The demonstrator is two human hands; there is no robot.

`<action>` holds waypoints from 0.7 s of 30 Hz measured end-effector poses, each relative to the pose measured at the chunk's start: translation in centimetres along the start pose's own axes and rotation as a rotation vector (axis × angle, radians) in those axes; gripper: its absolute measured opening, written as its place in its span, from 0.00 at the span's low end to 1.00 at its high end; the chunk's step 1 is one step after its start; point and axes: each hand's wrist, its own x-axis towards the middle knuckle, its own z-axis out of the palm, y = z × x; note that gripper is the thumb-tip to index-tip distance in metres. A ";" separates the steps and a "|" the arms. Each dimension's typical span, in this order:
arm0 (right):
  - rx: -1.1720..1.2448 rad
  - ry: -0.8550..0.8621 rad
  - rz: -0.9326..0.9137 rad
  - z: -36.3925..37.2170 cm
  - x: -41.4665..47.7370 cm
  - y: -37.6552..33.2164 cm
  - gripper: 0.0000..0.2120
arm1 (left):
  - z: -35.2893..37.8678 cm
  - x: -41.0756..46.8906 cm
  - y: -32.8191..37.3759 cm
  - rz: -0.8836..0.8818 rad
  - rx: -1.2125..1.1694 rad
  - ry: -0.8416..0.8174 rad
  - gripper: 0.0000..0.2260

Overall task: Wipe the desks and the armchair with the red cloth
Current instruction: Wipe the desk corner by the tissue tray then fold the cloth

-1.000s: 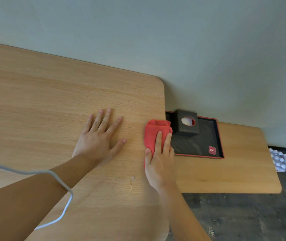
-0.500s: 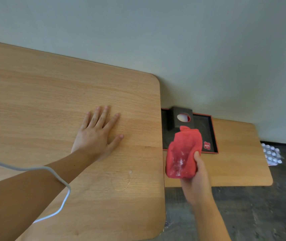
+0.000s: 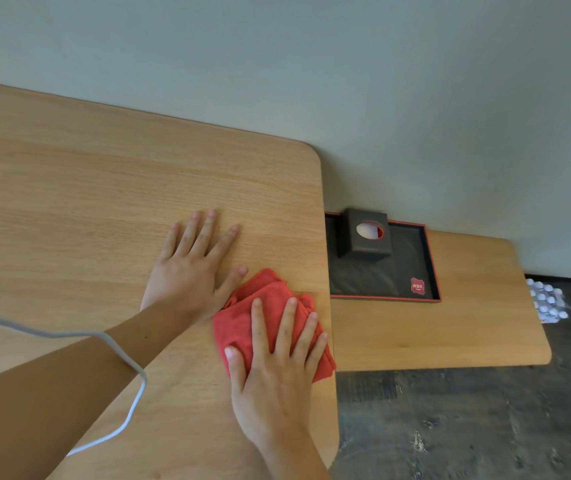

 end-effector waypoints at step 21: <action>0.277 0.269 0.170 -4.4 21.0 4.2 0.23 | -0.5 0.0 0.2 -0.012 0.007 -0.035 0.32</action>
